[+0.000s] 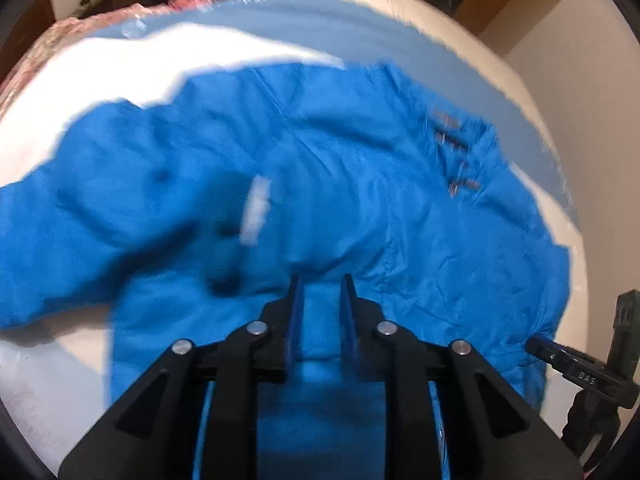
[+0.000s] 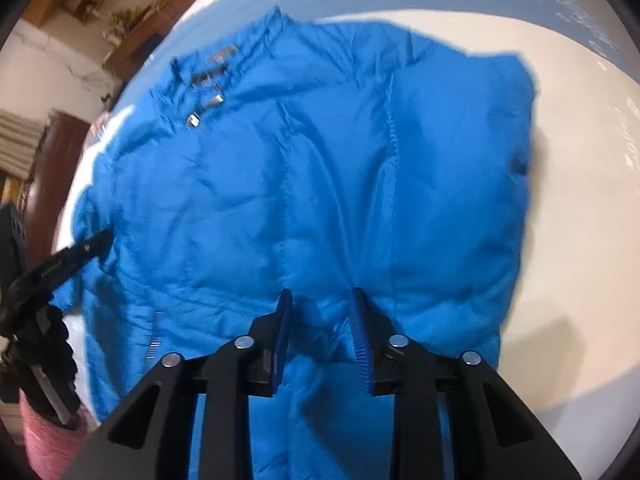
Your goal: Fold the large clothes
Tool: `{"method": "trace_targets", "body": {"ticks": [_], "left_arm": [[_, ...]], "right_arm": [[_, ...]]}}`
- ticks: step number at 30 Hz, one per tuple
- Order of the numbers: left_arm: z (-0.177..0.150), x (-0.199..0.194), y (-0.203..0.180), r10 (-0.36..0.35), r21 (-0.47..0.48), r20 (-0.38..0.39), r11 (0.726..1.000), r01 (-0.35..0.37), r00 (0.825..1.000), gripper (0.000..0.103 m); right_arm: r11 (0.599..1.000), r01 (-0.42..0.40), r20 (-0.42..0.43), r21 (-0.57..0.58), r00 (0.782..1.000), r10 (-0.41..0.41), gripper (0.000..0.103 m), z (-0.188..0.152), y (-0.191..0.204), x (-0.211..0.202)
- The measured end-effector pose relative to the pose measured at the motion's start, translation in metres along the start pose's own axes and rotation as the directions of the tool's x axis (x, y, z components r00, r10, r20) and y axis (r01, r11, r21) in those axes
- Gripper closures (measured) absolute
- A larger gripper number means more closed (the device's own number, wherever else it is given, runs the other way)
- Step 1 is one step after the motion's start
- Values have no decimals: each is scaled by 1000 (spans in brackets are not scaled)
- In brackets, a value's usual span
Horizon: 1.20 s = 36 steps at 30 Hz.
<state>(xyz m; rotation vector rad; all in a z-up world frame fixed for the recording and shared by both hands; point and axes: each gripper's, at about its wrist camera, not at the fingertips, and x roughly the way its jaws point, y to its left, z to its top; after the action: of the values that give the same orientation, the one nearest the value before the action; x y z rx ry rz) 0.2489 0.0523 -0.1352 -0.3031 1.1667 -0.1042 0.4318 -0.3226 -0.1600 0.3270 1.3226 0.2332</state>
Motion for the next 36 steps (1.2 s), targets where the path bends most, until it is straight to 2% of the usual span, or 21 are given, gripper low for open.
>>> {"method": "trace_targets", "body": {"ticks": [1,2,5,7,10,12,14,16,18,21,24,26,30,31,32,34,36], "left_arm": [[-2,-17,12,-6,-8,27,1000,6,1000,69],[-2,-29,21,-3,-16,42,1000,3,999,65],[-7,-70,77,78,-77,91,994,-71,993,65],[-15,-94,128,136,-155,105,981,-119,985,65],[-34,-132,220,247,-318,106,926,-203,963,65],[-53,-158,287,314,-441,99,864,-242,944,63],[-68,-178,343,342,-554,90,798,-238,935,63],[-86,-194,394,340,-662,103,725,-191,935,63],[-97,-201,431,321,-735,125,666,-130,939,63],[-107,-193,470,251,-807,169,591,-13,953,65],[-108,-181,488,196,-815,214,576,64,957,65],[-105,-172,496,174,-828,252,549,118,952,65],[-98,-164,496,166,-831,280,535,152,946,65],[-93,-162,495,166,-828,278,541,148,946,68],[-91,-161,493,173,-822,274,552,138,946,80],[-89,-160,491,170,-817,293,555,154,941,91],[-90,-159,490,179,-822,302,547,160,936,93]], "right_arm": [[1000,-14,19,-11,1000,14,69,-3,7,-10],[999,-19,32,-29,999,20,69,-8,15,-19],[997,-20,53,-69,998,23,65,-22,38,-35],[996,-34,52,-86,998,39,64,-32,51,-39],[994,-43,37,-105,998,47,64,-45,71,-33],[993,-41,23,-110,999,43,64,-52,81,-27],[993,-33,15,-113,999,35,64,-55,88,-21],[994,-24,10,-109,1000,25,64,-57,95,-15],[994,-19,3,-105,1000,20,64,-58,100,-9],[993,-4,0,-114,1000,4,64,-59,111,-2],[993,8,-3,-117,1000,-9,64,-61,117,0],[993,20,-3,-114,1000,-20,64,-62,120,2],[994,38,-5,-104,999,-39,64,-64,123,4],[994,40,-6,-104,999,-41,64,-64,124,5],[994,42,-8,-103,999,-43,64,-64,124,6],[994,46,-15,-102,999,-48,64,-65,125,9],[993,56,-28,-101,998,-59,64,-66,126,15]]}}
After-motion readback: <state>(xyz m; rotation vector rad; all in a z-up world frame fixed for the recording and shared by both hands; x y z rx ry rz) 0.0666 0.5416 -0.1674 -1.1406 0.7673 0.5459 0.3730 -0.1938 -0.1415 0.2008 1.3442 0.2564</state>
